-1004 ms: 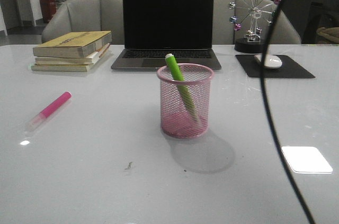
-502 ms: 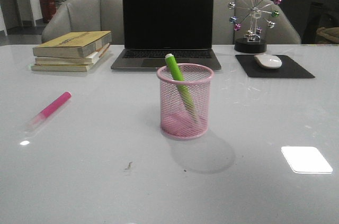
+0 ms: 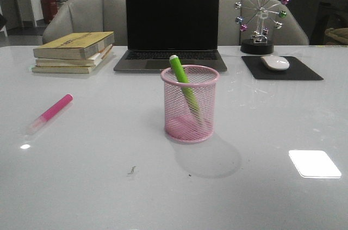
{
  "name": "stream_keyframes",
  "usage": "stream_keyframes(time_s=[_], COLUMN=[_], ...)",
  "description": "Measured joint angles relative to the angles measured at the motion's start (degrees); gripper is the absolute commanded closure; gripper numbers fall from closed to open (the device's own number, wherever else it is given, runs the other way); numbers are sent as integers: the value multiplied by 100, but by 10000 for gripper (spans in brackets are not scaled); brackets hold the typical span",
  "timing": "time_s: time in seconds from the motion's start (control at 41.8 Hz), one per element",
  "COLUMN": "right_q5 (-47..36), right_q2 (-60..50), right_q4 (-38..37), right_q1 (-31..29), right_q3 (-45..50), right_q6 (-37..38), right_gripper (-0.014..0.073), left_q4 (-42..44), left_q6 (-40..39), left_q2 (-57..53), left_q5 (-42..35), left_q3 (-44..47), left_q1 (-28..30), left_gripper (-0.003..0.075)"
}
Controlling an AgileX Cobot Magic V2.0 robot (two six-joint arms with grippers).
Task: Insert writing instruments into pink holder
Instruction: 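Move the left gripper down over the pink marker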
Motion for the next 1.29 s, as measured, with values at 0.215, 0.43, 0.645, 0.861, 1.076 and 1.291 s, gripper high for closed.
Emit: stream_keyframes(time_s=[0.215,0.43,0.645,0.861,1.076,1.291], right_q5=[0,0,0,0,0,0], right_q2=[0,0,0,0,0,0], right_q4=[0,0,-9,-9,-9,-9], right_q1=[-11,-11,-11,-11,-11,-11], right_q3=[0,0,0,0,0,0], right_q6=[0,0,0,0,0,0], right_gripper=[158,158,158,158,158,158], left_q4=[20,46,46,46,46,46], left_q6=[0,0,0,0,0,0], left_q2=[1341,2691,3972,5031,5742,6214], left_q5=[-59,-117,-154,-167,-167,-167], left_q3=[-760,-1625,-2495,-3310,-3931,-4337], left_q1=[887,1170,1179,1179,1179,1179], left_gripper=[107,107,107,107,107,107])
